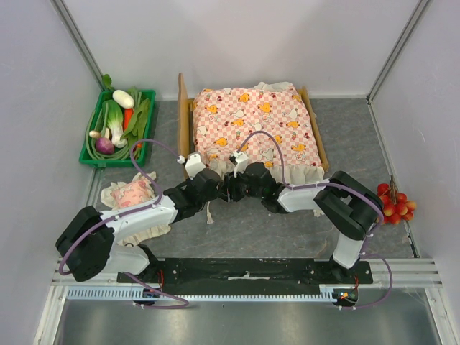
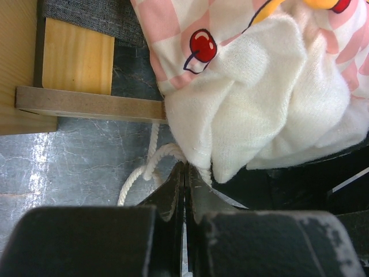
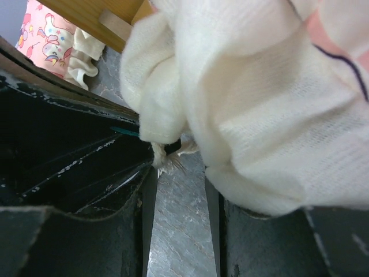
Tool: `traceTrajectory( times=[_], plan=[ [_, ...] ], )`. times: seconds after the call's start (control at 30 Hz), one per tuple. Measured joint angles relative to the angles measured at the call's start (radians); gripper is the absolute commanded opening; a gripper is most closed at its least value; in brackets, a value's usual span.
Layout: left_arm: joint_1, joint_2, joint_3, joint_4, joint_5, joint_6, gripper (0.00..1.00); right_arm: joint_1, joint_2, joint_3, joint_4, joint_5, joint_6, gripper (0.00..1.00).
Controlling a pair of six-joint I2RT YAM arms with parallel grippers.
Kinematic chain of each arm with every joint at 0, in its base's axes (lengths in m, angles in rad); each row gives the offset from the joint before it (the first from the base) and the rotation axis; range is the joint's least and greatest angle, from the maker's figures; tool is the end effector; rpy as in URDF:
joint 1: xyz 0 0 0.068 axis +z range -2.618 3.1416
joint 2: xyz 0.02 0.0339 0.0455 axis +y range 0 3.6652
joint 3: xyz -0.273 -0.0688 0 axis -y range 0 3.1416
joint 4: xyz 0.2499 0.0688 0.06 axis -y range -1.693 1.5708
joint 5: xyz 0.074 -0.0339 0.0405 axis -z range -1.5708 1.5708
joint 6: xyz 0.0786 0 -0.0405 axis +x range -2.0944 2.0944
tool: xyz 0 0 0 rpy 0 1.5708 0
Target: Set up the pet bed
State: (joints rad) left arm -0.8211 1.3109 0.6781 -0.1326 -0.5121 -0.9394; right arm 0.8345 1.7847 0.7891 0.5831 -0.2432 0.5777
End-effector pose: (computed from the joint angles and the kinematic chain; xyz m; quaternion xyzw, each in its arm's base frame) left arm 0.2255 -0.1857 0.1792 -0.1517 0.8826 -0.1439 0.4211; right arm 0.2559 0.3105 0.1430 -0.1722 0.8154 0.4298 0.3475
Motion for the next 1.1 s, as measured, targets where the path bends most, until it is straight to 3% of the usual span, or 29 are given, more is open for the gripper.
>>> traceTrajectory(
  times=[0.3, 0.4, 0.43, 0.5, 0.6, 0.67, 0.9, 1.1],
  plan=[
    [0.002, 0.000, 0.000, 0.000, 0.002, 0.000, 0.02, -0.002, 0.034, 0.005, 0.053, -0.058, -0.018, 0.30],
    [0.004, 0.000, 0.000, 0.001, 0.003, 0.000, 0.02, -0.007, 0.040, 0.009, 0.061, -0.073, -0.021, 0.20],
    [0.005, 0.000, 0.000, 0.003, 0.006, 0.000, 0.02, -0.008, 0.044, 0.012, 0.066, -0.078, -0.021, 0.10],
    [0.008, 0.000, 0.000, 0.008, 0.011, 0.000, 0.02, -0.010, 0.048, 0.014, 0.072, -0.084, -0.025, 0.00],
    [0.008, 0.000, 0.000, 0.010, 0.014, 0.000, 0.03, -0.014, 0.049, 0.016, 0.074, -0.097, -0.026, 0.00],
    [0.008, 0.000, 0.000, 0.011, 0.015, 0.000, 0.07, -0.015, 0.049, 0.016, 0.072, -0.097, -0.031, 0.00],
    [0.008, -0.019, 0.000, 0.006, 0.032, 0.008, 0.39, -0.017, 0.030, 0.014, -0.013, -0.036, -0.060, 0.00],
    [0.008, -0.106, -0.002, -0.003, 0.045, 0.042, 0.50, -0.019, -0.031, -0.005, -0.121, 0.041, -0.074, 0.00]
  ],
)
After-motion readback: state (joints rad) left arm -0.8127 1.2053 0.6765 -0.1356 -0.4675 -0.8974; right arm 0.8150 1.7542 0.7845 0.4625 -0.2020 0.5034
